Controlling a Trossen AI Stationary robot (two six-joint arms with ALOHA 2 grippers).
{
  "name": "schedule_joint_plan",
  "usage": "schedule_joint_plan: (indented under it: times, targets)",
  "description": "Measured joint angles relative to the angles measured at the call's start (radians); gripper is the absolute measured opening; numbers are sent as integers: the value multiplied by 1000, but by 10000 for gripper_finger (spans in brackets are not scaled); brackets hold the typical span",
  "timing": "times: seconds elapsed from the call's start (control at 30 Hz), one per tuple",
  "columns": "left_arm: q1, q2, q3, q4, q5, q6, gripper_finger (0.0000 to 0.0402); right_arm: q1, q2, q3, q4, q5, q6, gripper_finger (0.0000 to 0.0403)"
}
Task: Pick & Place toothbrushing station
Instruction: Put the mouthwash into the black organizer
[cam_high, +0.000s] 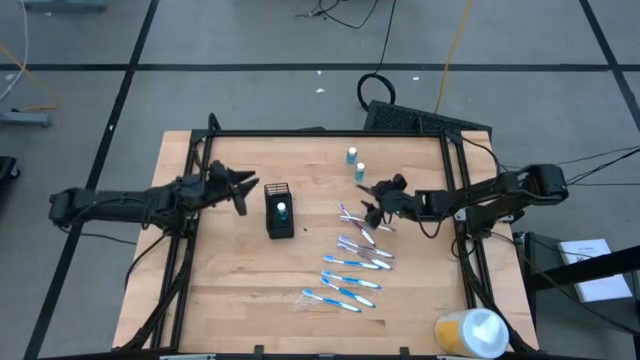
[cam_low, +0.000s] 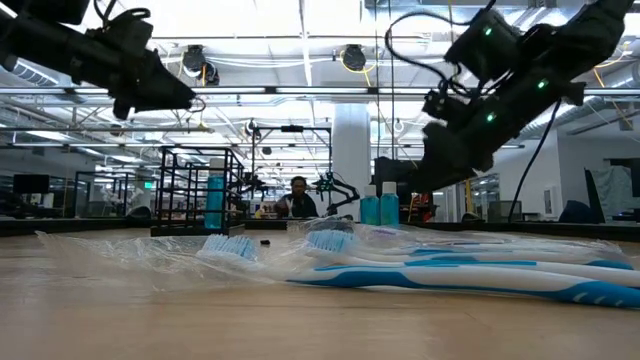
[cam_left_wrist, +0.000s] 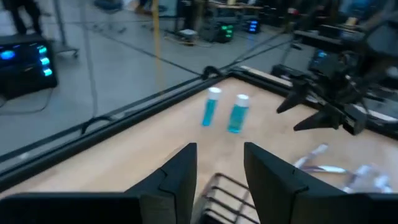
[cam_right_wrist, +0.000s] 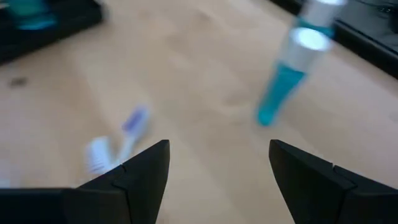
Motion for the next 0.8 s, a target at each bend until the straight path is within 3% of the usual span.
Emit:
schedule_joint_plan:
  times: [0.1,0.37,0.7,0.8]
  targets:
    - [38,-3,0,-7,-11,-4,136,-62,45,0,46,-4,-3,265]
    - [79,14,0,-5,-11,25,136,-232,255,0,258,-169,-30,265]
    - [79,30,0,-3,-16,96,136,-284,425,1,516,-185,-80,265]
    - [79,32,0,-8,-20,113,136,-291,439,12,524,-190,-88,265]
